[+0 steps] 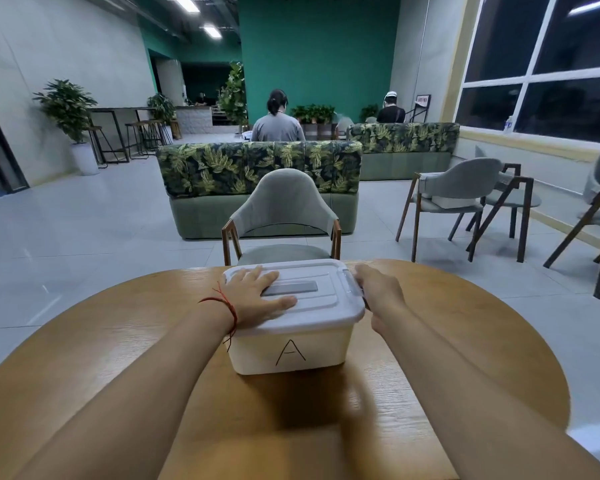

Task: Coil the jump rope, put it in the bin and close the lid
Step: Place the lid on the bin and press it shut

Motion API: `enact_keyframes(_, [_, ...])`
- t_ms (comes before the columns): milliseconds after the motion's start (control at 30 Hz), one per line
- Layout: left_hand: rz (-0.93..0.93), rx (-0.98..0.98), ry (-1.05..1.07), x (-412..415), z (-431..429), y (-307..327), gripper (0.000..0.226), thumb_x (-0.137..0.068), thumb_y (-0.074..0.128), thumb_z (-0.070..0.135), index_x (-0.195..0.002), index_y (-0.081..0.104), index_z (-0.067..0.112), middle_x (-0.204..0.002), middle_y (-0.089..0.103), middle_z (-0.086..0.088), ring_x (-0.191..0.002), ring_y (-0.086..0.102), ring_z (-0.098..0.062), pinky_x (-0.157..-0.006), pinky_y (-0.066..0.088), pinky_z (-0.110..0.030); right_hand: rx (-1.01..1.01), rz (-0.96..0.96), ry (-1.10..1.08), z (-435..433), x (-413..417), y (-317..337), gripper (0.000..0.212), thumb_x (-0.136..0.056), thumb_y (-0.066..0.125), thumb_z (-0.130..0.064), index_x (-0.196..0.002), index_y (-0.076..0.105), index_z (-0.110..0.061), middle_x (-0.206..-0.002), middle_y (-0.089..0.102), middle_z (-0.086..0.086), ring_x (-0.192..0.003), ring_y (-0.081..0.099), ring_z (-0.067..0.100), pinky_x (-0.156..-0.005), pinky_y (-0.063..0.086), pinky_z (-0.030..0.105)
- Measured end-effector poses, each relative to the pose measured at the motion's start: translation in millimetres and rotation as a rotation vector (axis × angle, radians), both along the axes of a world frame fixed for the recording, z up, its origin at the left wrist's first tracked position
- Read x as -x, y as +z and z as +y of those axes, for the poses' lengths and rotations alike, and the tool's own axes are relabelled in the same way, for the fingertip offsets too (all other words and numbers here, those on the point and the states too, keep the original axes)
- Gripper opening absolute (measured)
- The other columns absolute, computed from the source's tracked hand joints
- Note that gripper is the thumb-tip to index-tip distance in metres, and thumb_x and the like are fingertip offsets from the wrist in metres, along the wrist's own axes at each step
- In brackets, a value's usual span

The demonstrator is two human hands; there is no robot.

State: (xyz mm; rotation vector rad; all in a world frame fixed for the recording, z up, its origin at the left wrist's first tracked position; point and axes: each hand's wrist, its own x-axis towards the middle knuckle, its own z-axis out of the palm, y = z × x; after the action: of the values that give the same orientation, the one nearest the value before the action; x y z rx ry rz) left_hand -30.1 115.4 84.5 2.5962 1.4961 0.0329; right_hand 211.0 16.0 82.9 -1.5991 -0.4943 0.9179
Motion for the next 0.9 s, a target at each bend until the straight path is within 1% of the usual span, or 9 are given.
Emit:
enact_keyframes(133, [0.004,-0.003,0.019,-1,-3,1,0.109,-0.078,0.021,0.101,-0.17,0.021,0.044,-0.183,0.014,0.002,-0.168,0.014,-0.029,-0.131,0.008,-0.067,-0.005,-0.197,-0.018,4,9,0,0.03,-0.095,0.059,-0.039,-0.095,0.075,-0.014,-0.101,0.077,0.01,-0.089,0.063,0.025,-0.071,0.046,0.039])
enact_keyframes(267, [0.002,-0.042,0.178,-11,-12,2,0.114,-0.073,0.014,0.104,-0.166,0.033,0.041,-0.178,0.032,-0.003,-0.16,0.032,-0.036,-0.123,0.024,-0.07,-0.077,-0.179,0.016,-8,10,-13,0.046,-0.103,0.058,-0.036,-0.147,0.063,-0.025,-0.148,0.062,0.003,-0.129,0.059,0.026,-0.105,0.052,0.045])
enact_keyframes(367, [0.105,-0.11,0.383,-28,-26,8,0.109,-0.081,0.012,0.097,-0.158,0.047,0.028,-0.156,0.054,-0.015,-0.136,0.055,-0.042,-0.102,0.046,-0.06,-0.053,-0.214,-0.121,-19,25,-31,0.046,-0.098,0.071,-0.045,-0.136,0.058,-0.02,-0.14,0.056,0.004,-0.116,0.06,0.026,-0.094,0.051,0.041])
enact_keyframes(467, [0.185,-0.195,0.416,-38,-36,17,0.096,-0.092,0.02,0.087,-0.141,0.065,0.018,-0.132,0.066,-0.013,-0.113,0.063,-0.035,-0.075,0.048,-0.044,-0.011,-0.046,0.113,-21,46,-36,0.053,-0.096,0.072,-0.055,-0.133,0.057,-0.021,-0.126,0.064,0.001,-0.114,0.061,0.023,-0.099,0.055,0.047])
enact_keyframes(533, [0.183,-0.236,0.385,-39,-36,17,0.092,-0.097,0.02,0.084,-0.129,0.073,0.016,-0.116,0.071,-0.009,-0.103,0.066,-0.03,-0.07,0.045,-0.038,-0.01,0.007,0.228,-16,53,-34,0.055,-0.098,0.071,-0.05,-0.144,0.052,-0.025,-0.131,0.066,-0.002,-0.123,0.062,0.024,-0.097,0.054,0.045])
enact_keyframes(600, [0.136,-0.299,0.364,-36,-40,16,0.091,-0.096,0.022,0.084,-0.13,0.071,0.016,-0.118,0.071,-0.01,-0.108,0.066,-0.03,-0.076,0.048,-0.038,-0.003,0.035,0.25,-8,55,-34,0.05,-0.099,0.068,-0.04,-0.145,0.053,-0.029,-0.13,0.072,0.001,-0.119,0.069,0.029,-0.098,0.06,0.052])
enact_keyframes(700, [-0.021,-0.3,0.208,-31,-40,0,0.088,-0.093,0.03,0.083,-0.157,0.046,0.025,-0.159,0.052,-0.012,-0.143,0.049,-0.035,-0.111,0.044,-0.053,0.034,0.106,0.332,2,54,-34,0.045,-0.097,0.065,-0.038,-0.141,0.06,-0.033,-0.124,0.081,0.008,-0.111,0.079,0.037,-0.098,0.064,0.064])
enact_keyframes(800, [-0.067,-0.08,0.118,-23,-28,-8,0.085,-0.094,0.025,0.084,-0.167,0.028,0.04,-0.179,0.026,-0.004,-0.162,0.024,-0.037,-0.128,0.016,-0.066,0.009,0.12,0.367,6,61,-27,0.03,-0.11,0.058,-0.03,-0.14,0.058,-0.031,-0.124,0.08,0.011,-0.103,0.081,0.032,-0.067,0.069,0.04])
enact_keyframes(900, [-0.034,-0.055,0.102,2,-14,-8,0.081,-0.097,0.024,0.083,-0.168,0.022,0.045,-0.182,0.018,-0.003,-0.165,0.018,-0.039,-0.13,0.011,-0.066,-0.001,0.1,0.397,18,81,-27,0.034,-0.113,0.056,-0.03,-0.147,0.053,-0.031,-0.126,0.078,0.01,-0.105,0.08,0.031,-0.062,0.067,0.036])
